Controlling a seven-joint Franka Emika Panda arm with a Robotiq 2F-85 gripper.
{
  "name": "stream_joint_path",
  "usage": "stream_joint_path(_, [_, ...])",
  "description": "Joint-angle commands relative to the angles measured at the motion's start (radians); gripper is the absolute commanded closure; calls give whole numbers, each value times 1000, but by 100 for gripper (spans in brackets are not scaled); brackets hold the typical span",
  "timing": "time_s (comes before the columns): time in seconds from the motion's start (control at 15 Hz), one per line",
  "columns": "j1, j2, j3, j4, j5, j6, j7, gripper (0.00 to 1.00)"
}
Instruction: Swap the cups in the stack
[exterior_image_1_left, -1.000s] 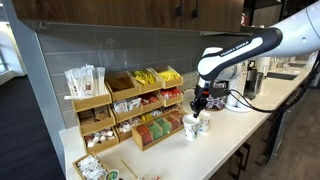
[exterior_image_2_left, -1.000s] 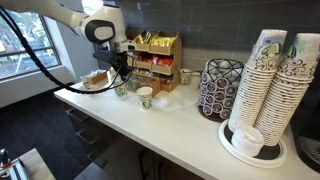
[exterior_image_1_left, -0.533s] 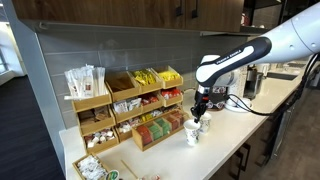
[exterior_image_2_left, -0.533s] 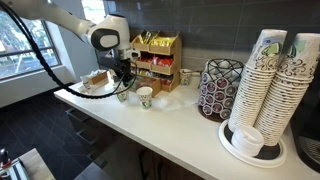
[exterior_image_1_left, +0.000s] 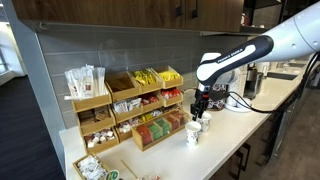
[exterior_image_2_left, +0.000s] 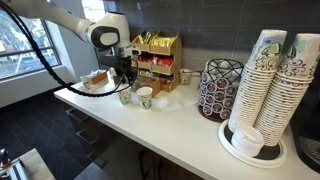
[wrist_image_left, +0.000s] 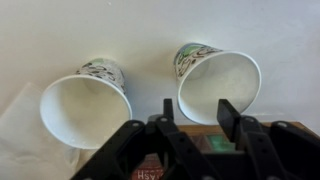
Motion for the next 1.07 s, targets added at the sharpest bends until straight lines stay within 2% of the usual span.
stream_joint_path(0.0, [-15, -84, -4, -34, -51, -1, 88, 17])
stream_joint_path(0.07, [-21, -97, -10, -37, -91, -10, 147, 10])
stream_joint_path(0.13, [-28, -105, -15, -40, -83, -11, 168, 2])
stream_joint_path(0.2, [-36, -107, -20, -44, -94, -9, 204, 0])
stream_joint_path(0.73, [-81, -69, -55, -99, -67, 47, 329, 0])
stream_joint_path(1.0, [-91, -43, -65, -120, -62, 127, 427, 0])
